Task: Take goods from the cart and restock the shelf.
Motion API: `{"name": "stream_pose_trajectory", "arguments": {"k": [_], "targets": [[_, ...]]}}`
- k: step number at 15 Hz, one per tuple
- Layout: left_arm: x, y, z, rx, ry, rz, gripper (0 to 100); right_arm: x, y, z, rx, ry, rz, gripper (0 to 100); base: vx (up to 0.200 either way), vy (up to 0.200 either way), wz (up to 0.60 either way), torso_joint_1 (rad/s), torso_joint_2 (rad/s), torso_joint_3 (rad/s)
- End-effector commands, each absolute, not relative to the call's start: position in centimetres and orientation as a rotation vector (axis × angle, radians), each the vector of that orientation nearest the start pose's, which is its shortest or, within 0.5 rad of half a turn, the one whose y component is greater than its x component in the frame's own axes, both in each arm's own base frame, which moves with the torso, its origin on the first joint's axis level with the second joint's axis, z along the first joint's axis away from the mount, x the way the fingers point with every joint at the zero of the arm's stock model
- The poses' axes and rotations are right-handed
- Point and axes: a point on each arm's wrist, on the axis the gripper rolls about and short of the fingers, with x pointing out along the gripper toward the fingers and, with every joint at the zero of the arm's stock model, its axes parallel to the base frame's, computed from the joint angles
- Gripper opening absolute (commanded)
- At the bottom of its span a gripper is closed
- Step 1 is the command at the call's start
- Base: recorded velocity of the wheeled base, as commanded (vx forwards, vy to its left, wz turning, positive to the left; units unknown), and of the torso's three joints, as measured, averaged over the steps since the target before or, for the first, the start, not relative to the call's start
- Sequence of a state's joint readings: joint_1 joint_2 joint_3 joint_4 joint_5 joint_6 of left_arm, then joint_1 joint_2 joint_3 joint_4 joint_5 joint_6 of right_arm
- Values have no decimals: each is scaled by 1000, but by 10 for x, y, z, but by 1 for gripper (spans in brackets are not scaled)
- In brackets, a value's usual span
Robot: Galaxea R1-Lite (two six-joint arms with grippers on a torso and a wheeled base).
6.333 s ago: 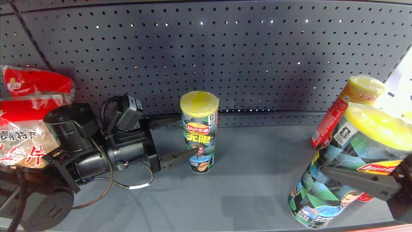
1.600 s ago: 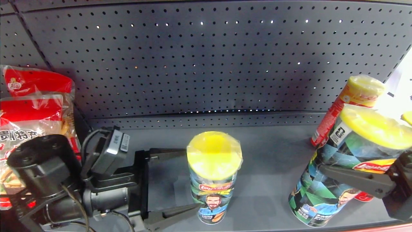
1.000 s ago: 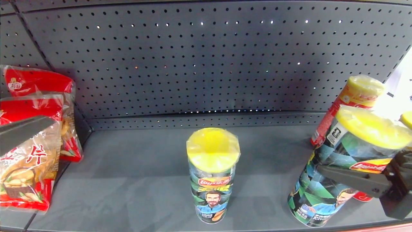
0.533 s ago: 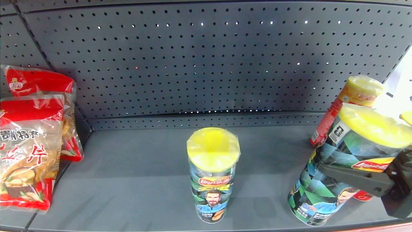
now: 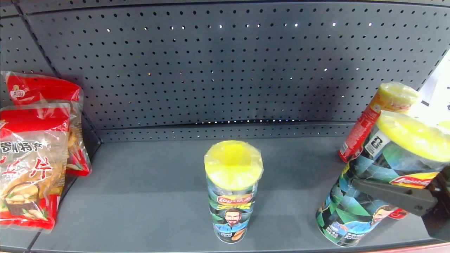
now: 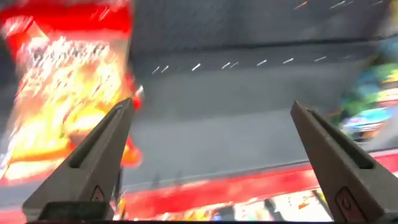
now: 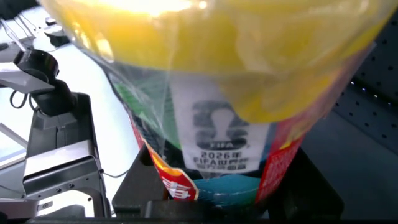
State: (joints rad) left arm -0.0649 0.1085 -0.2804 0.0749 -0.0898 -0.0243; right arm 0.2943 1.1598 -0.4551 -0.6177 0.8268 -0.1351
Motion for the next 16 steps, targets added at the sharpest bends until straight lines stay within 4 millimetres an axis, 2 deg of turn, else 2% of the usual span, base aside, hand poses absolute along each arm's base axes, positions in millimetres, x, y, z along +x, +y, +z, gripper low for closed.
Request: {"name": "stream_pose_trajectory", "arguments": {"k": [1,4,10,12,14,15,16], "targets": [[-33,-4,103,3,-38,-140,100,145,61,211,-96,13,1125,0,0,0,0,0,0,0],[-26,-3,82,14,-6,-147,100,144,61,206,-91,30,1127,0,0,0,0,0,0,0],[-23,1,80,78,-34,34,100,149,62,202,-84,57,1126,0,0,0,0,0,0,0],[-23,-1,81,77,-26,-28,100,148,62,202,-85,55,1125,0,0,0,0,0,0,0],[-23,0,81,50,-16,22,100,151,63,201,-82,65,1125,0,0,0,0,0,0,0],[-24,-1,80,205,-32,-52,100,152,63,201,-82,66,1125,0,0,0,0,0,0,0],[-24,-2,80,254,-38,-93,100,152,63,201,-82,65,1124,0,0,0,0,0,0,0]]}}
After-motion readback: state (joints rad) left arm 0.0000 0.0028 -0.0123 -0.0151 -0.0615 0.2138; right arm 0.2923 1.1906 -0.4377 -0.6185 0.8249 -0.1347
